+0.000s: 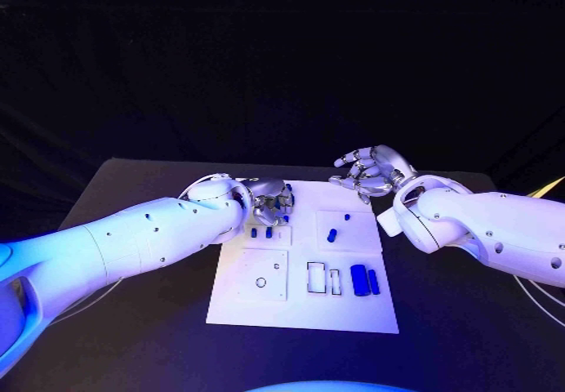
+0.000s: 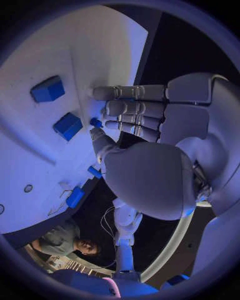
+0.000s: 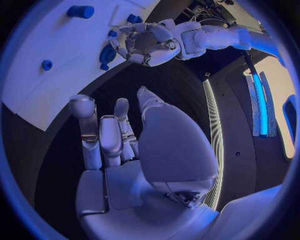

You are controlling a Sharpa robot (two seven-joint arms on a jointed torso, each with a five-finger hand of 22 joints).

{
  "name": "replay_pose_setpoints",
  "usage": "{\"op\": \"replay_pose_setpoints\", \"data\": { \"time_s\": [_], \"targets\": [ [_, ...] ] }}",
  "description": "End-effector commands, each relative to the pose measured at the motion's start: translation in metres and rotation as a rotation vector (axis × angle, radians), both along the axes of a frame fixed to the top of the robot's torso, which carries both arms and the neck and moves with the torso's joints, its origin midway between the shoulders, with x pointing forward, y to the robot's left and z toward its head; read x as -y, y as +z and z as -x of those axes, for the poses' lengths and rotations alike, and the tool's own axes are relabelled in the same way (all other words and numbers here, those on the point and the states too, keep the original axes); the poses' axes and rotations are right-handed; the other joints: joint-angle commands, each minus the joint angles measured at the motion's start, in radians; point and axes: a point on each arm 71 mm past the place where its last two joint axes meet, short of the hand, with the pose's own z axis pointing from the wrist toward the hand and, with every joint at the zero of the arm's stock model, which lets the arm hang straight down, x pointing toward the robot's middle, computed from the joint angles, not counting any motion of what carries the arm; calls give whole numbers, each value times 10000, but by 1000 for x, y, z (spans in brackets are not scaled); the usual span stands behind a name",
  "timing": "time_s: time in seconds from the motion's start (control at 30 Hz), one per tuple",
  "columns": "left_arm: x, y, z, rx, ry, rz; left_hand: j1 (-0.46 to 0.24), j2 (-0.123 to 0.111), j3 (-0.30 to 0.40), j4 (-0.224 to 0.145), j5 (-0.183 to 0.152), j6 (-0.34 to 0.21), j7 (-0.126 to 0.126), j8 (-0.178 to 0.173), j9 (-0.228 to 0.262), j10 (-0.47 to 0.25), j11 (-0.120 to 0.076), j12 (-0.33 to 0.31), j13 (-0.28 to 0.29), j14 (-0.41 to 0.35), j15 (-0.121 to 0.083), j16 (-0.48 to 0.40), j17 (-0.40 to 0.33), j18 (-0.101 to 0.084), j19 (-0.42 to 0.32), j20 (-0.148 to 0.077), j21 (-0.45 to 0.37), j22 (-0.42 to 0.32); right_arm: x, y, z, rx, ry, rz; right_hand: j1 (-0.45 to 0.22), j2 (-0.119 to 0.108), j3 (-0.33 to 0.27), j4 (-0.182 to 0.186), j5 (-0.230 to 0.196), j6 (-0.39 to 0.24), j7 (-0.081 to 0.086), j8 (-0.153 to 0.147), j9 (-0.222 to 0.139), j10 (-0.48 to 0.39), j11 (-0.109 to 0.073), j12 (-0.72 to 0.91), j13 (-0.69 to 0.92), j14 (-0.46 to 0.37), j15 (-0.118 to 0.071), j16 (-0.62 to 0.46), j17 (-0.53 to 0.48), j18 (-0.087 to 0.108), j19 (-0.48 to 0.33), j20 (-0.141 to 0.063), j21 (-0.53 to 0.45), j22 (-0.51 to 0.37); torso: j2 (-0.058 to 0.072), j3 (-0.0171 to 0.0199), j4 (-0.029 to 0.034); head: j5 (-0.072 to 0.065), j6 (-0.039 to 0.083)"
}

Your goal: Assemble the parts on the task board

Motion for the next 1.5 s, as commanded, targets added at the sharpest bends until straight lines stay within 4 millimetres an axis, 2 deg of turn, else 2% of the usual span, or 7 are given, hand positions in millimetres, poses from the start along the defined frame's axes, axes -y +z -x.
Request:
{"op": "replay_pose_setpoints", "data": {
  "time_s": [0.03,0.17,0.23,0.53,1.07,1.5],
  "targets": [
    [2,0,0,-40,-43,-53,111,99,253,-95,-21,105,22,-198,-144,-82,45,-92,-109,158,-15,296,95,-20,43,11,81,94,-1,0,0,-6,48,0,-88,24,347,12,28,76,29,257,-23,-541,-122,-88,-87,-85,17,-175,-60,58,-157,-6,-185,-64,4,1,-5,9,-9],
    [4,-1,0,-77,-78,-117,102,136,289,-132,-31,230,2,-213,-190,28,25,-64,-136,190,-27,373,102,-18,24,3,152,147,0,0,1,-18,50,-2,-88,24,347,12,28,76,29,257,-23,-541,-122,-88,-87,-85,17,-175,-60,58,-157,-6,-185,-64,11,2,2,-3,-12],
    [5,-1,0,-97,-104,-150,94,181,331,-192,-37,377,-31,-250,-254,235,-29,6,-157,489,-66,672,447,-14,39,-21,278,232,-1,0,1,-22,59,-3,-88,24,347,12,28,76,29,257,-23,-541,-122,-88,-87,-85,17,-175,-60,58,-157,-6,-185,-64,15,1,0,-5,-29],
    [8,-4,0,-193,-151,-327,29,252,395,-318,-45,684,-81,-352,-389,594,-151,109,-209,949,-161,1195,972,-16,57,-94,554,422,-1,0,1,-32,82,-4,-95,28,356,14,27,78,27,266,-24,-532,-124,-91,-105,-77,15,-174,-51,53,-139,-7,-166,-57,1,5,-6,-6,-59],
    [8,-9,0,-343,-133,-650,29,325,454,-437,-49,850,-110,-444,-474,820,-241,153,-243,1329,-235,1576,1407,-47,210,-140,847,712,-1,0,1,-40,89,-3,-101,30,370,13,27,83,24,282,-26,-517,-128,-93,-133,-70,12,-188,-58,58,-133,-10,-206,-88,-3,-3,-2,-45,-94],
    [10,-13,1,-163,-158,-621,56,571,581,-703,-59,1462,-158,-531,-536,1548,-482,83,-336,2102,-437,2149,2233,-263,1060,-301,1804,1968,-2,0,1,-34,111,-10,-116,34,387,15,25,103,17,309,-24,-501,-133,-95,-166,-61,8,-203,-63,53,-108,-13,-202,-94,-1,-1,-5,-64,-109]
  ]
}}
